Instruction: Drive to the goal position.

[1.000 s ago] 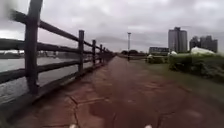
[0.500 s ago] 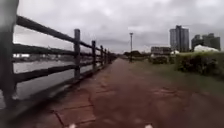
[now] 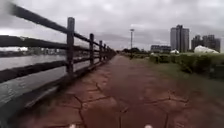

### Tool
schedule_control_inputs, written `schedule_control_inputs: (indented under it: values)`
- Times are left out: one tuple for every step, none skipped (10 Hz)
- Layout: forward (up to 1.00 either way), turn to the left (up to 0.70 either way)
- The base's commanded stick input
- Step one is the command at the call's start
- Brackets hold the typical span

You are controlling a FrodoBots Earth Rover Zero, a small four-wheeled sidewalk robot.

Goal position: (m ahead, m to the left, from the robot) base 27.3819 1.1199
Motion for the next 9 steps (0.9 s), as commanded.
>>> schedule_control_inputs:
  values:
    - [0.85,-0.33]
    - [0.85,-0.24]
    - [0.85,-0.01]
    - [0.85,0.01]
    - [0.85,0.01]
    - [0.85,0.01]
    - [0.85,0.01]
    - [0.85,0.01]
    - [0.71,0.01]
